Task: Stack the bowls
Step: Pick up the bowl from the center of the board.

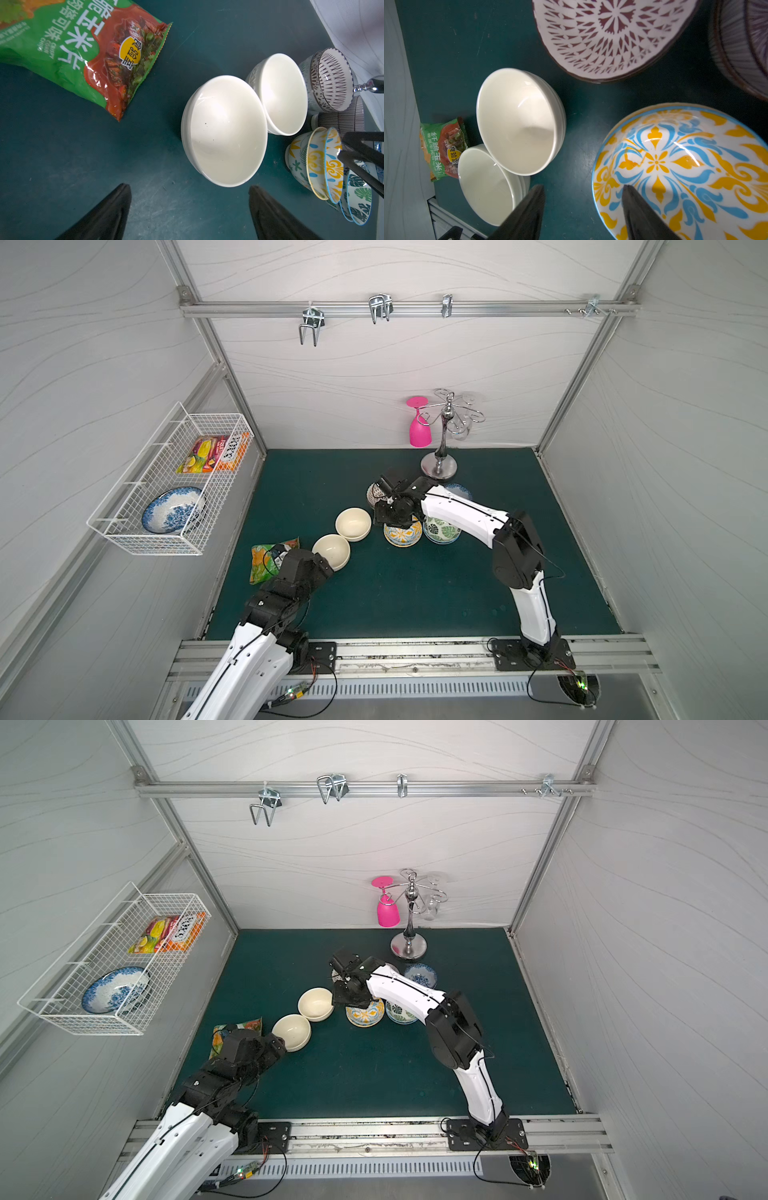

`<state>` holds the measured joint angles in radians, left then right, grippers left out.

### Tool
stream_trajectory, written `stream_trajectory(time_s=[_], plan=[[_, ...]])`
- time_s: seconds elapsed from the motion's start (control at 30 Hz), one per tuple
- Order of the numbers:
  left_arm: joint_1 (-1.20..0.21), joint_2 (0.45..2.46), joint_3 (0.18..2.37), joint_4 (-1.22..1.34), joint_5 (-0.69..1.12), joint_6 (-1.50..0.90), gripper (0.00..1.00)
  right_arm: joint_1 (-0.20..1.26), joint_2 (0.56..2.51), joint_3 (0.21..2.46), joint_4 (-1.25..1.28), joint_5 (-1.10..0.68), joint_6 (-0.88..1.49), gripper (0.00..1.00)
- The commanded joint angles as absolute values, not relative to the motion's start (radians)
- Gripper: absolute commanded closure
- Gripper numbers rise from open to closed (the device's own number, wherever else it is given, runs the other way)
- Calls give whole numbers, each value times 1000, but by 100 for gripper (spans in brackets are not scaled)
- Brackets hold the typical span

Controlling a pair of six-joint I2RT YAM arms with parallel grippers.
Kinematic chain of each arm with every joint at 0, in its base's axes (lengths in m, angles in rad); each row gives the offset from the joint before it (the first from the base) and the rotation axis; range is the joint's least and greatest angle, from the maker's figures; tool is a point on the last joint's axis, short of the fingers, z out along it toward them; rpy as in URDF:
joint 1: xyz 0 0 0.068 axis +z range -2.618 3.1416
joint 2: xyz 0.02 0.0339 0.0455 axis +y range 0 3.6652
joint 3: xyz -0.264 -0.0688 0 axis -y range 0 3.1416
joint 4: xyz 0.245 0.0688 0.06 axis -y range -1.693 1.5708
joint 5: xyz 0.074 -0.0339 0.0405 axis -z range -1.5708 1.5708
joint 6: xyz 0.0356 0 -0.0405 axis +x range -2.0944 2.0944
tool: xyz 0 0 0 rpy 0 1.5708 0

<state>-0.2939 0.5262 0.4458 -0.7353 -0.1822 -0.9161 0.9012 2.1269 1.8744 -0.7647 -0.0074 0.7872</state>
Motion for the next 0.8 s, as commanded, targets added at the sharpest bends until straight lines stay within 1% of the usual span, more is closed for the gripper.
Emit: stream_trajectory(time_s=[0.0,0.1,0.3,0.37,0.47,0.63,0.77], plan=[[-284,520,445,-681,-172,-892,7,919,2174,1942,-839,10,779,39],[-282,519,440,-666,-169,-885,7,920,2216,1981,-841,-2,787,44],[-269,521,432,-642,-151,-873,7,933,2303,2072,-844,-12,798,48],[-264,522,428,-637,-144,-869,7,936,2337,2109,-854,-15,803,51],[-259,522,426,-627,-135,-863,7,937,2377,2150,-865,-36,815,58],[-254,523,425,-615,-130,-855,7,944,2400,2183,-873,-32,823,61],[-250,529,425,-609,-127,-849,7,945,2396,2184,-877,-17,822,72]])
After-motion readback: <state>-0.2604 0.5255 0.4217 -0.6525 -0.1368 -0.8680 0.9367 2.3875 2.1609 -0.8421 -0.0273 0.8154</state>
